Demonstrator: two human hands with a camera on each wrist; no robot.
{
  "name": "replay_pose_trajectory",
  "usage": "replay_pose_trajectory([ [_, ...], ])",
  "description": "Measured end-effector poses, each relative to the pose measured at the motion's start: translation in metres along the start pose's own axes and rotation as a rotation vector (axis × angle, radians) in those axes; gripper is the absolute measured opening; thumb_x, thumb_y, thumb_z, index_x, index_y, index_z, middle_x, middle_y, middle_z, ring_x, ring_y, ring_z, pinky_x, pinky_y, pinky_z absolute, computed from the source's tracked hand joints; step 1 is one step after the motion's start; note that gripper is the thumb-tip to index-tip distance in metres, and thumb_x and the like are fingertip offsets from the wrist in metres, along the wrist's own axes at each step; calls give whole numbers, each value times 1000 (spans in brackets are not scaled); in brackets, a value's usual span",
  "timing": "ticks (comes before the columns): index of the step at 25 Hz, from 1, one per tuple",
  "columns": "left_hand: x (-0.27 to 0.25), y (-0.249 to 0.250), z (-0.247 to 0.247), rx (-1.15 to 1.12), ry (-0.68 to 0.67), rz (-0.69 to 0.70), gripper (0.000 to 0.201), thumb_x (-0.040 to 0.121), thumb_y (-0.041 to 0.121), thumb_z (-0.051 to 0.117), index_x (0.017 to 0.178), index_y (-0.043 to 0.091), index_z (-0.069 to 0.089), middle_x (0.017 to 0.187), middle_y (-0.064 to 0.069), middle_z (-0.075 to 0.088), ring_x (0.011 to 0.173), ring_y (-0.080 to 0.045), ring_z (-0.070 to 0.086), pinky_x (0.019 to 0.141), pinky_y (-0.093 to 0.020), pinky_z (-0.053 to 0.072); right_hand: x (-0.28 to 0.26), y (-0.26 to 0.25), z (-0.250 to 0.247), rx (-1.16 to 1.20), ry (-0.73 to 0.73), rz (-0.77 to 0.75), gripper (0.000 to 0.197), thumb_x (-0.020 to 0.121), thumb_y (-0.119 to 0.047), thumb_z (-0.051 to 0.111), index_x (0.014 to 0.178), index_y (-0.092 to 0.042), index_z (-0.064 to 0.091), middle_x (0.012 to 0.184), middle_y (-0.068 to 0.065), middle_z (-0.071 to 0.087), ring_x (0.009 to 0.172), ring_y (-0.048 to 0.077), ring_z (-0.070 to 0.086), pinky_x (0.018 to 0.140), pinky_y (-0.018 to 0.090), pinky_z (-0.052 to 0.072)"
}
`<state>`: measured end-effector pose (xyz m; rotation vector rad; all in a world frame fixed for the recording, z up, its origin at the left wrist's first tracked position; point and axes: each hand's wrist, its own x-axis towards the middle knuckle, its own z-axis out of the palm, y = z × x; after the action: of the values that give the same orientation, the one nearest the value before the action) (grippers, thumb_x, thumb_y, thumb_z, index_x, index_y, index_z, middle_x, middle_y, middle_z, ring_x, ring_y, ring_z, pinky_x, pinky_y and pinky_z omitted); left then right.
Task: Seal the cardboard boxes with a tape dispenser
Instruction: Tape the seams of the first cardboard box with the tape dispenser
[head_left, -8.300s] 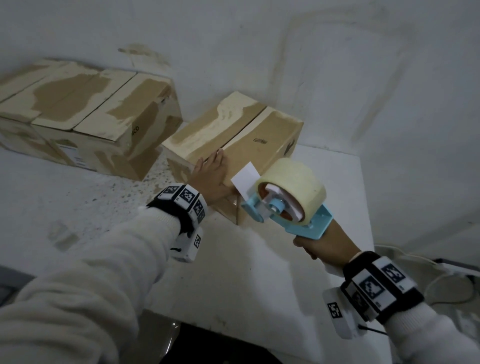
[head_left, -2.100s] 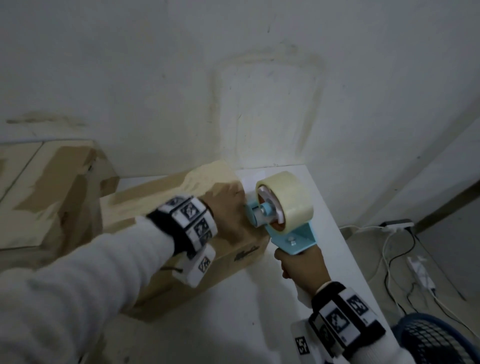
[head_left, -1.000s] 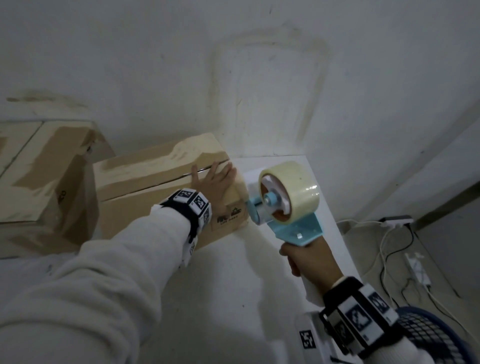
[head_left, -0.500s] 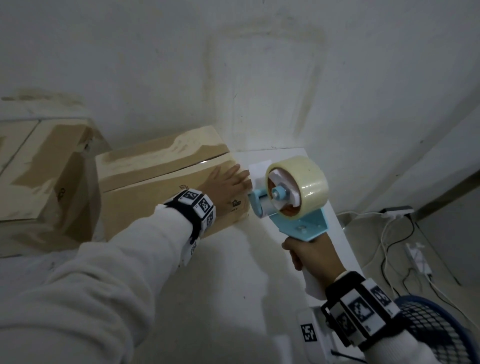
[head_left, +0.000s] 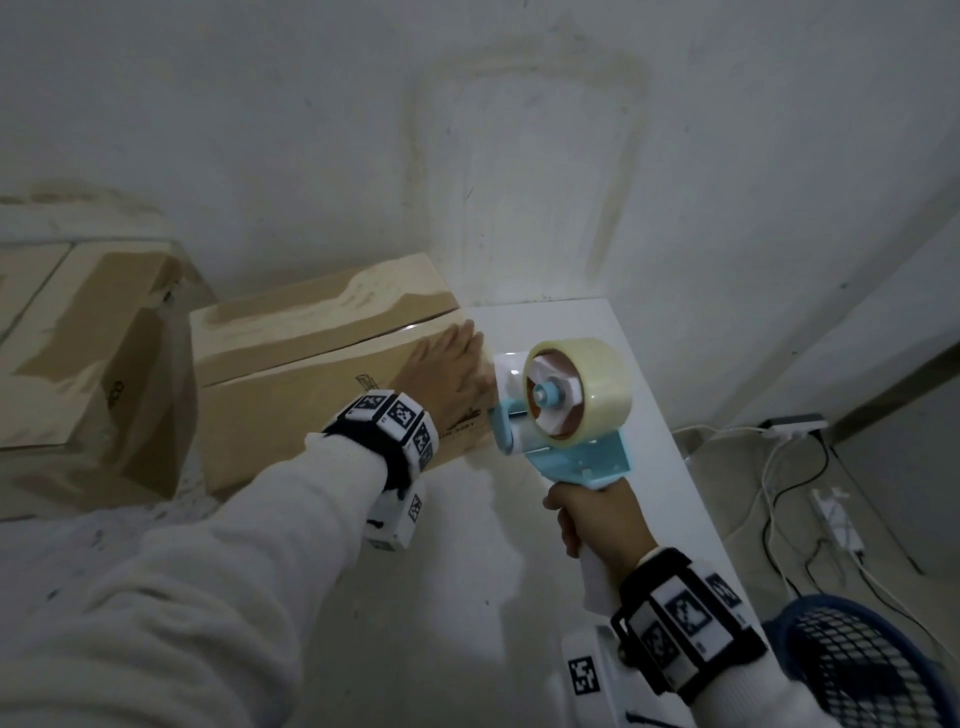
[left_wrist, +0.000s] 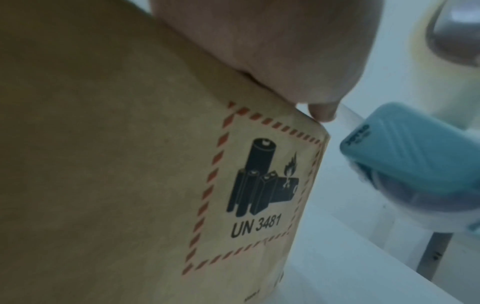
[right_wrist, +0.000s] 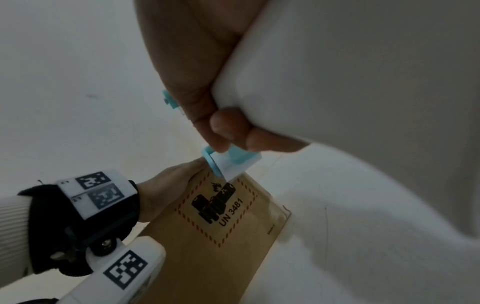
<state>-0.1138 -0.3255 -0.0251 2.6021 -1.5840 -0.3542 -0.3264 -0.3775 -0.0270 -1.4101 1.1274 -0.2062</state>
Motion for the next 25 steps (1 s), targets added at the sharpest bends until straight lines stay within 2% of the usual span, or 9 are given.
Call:
replay_pose_trajectory([
  [2, 1, 2, 1, 17, 0, -48, 60, 99, 39, 21, 151, 14, 4, 160, -2, -3, 148, -17, -2, 120, -41, 4, 7, 3, 8, 48, 12, 44, 26, 69, 4, 59, 52, -9, 44, 38, 6, 39, 33, 21, 34, 44, 25, 30],
  [9, 4, 1, 3, -3, 4, -52, 60, 100, 38, 21, 151, 13, 3, 160, -3, -3, 148, -18, -2, 119, -42, 2, 19, 7, 25, 180, 7, 137, 25, 70, 6, 55, 57, -10, 40, 44, 8, 36, 31, 18, 30, 41, 22, 27],
  [13, 6, 2, 6, 9, -7, -52, 67, 98, 49, 20, 150, 12, 2, 160, -4, -4, 148, -20, -3, 119, -43, 3, 21, 16, 29, 258, -7, 212, 21, 69, 5, 52, 60, -10, 41, 40, 5, 35, 30, 16, 26, 39, 19, 26],
  [17, 7, 2, 6, 32, 11, -56, 76, 94, 57, 26, 150, 12, 4, 160, -5, -1, 148, -21, 0, 120, -42, 6, 24, 32, 30, 289, 57, 175, 22, 68, 7, 53, 56, -9, 43, 39, 5, 36, 32, 18, 28, 41, 22, 26],
  [19, 8, 7, 9, 33, 39, -80, 74, 94, 53, 30, 150, 10, 7, 160, -7, 2, 147, -22, 3, 119, -40, 8, 29, 41, 20, 180, 118, 91, 24, 66, 3, 58, 48, -8, 45, 37, 6, 40, 35, 21, 34, 44, 26, 30],
  [21, 11, 14, 12, 10, 80, -115, 74, 93, 49, 36, 149, 9, 11, 159, -9, 7, 147, -24, 7, 119, -40, 10, 33, 52, 4, -42, 178, 17, 29, 68, 0, 63, 46, -10, 47, 37, 0, 47, 41, 24, 43, 50, 30, 38],
  [23, 11, 17, 14, -4, 116, -130, 73, 92, 47, 38, 148, 8, 14, 159, -10, 9, 147, -25, 9, 119, -40, 12, 33, 66, -12, -345, 166, -49, 18, 73, -5, 65, 61, -10, 53, 59, 4, 59, 60, 27, 55, 60, 32, 44],
  [24, 12, 17, 14, 3, 120, -119, 73, 92, 47, 38, 148, 7, 14, 158, -11, 10, 146, -25, 9, 119, -40, 12, 31, 71, -19, -511, 102, -81, 11, 75, -10, 66, 75, -11, 55, 74, 8, 62, 71, 28, 58, 64, 31, 44],
  [25, 11, 15, 13, 23, 113, -102, 74, 93, 48, 38, 148, 6, 13, 158, -12, 10, 146, -26, 10, 119, -40, 13, 28, 74, -24, -692, 11, -109, 16, 77, -17, 65, 90, -14, 55, 86, 9, 63, 80, 29, 60, 67, 29, 43],
])
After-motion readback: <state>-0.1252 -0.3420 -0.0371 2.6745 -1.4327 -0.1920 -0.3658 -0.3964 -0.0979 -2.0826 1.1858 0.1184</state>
